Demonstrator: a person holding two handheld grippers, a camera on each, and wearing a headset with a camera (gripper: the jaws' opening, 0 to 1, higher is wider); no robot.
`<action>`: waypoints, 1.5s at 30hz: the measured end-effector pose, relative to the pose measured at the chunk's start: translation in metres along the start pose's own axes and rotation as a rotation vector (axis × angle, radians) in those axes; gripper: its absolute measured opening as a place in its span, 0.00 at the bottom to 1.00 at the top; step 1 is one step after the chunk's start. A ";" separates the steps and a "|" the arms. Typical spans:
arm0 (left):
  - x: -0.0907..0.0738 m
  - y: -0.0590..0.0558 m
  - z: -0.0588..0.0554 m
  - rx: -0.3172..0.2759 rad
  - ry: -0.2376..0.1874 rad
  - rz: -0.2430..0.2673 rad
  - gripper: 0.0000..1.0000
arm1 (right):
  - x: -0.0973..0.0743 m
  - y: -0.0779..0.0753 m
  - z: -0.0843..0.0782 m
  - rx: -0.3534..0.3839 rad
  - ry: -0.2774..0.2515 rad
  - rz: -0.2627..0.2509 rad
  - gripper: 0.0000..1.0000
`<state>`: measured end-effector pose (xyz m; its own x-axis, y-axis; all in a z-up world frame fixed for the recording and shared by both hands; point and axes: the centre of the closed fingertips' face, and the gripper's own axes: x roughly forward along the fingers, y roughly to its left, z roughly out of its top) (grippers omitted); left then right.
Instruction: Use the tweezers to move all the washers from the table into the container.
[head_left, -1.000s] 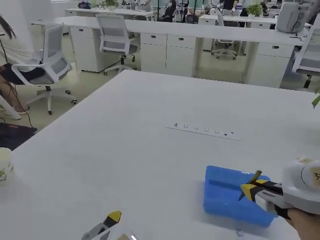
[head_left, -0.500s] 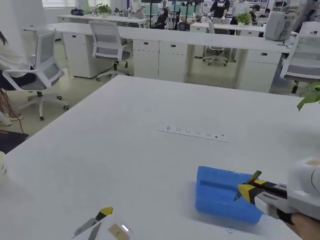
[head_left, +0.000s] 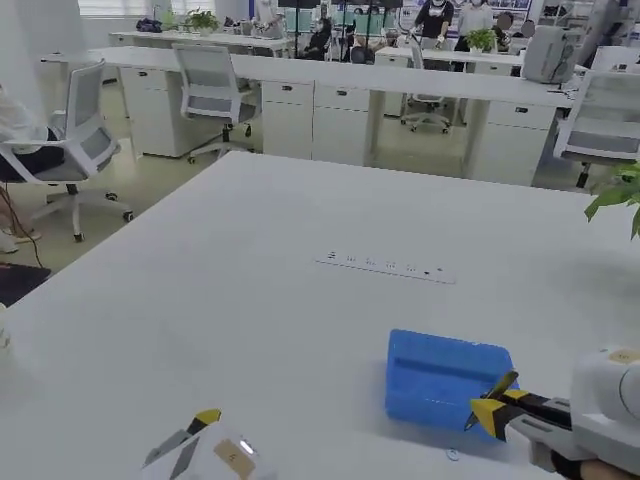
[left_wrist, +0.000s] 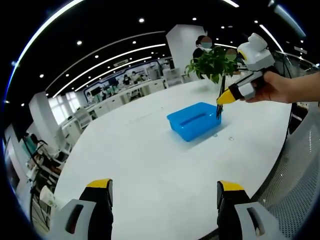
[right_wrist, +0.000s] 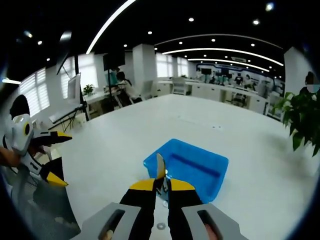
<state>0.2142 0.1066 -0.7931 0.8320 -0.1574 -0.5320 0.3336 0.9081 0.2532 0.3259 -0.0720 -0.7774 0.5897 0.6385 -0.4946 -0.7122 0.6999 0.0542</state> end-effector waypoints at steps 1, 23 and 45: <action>0.000 0.000 0.000 0.002 0.000 -0.001 0.88 | 0.001 0.000 -0.002 0.002 0.005 -0.001 0.05; 0.001 -0.003 -0.005 0.017 0.027 -0.015 0.87 | 0.028 -0.005 -0.031 0.048 0.085 0.031 0.05; 0.001 -0.005 -0.005 0.016 0.030 -0.021 0.87 | 0.030 -0.006 -0.041 -0.005 0.121 0.007 0.03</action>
<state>0.2114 0.1038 -0.7988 0.8114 -0.1643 -0.5609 0.3580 0.8983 0.2548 0.3323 -0.0698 -0.8281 0.5348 0.5999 -0.5951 -0.7181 0.6938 0.0541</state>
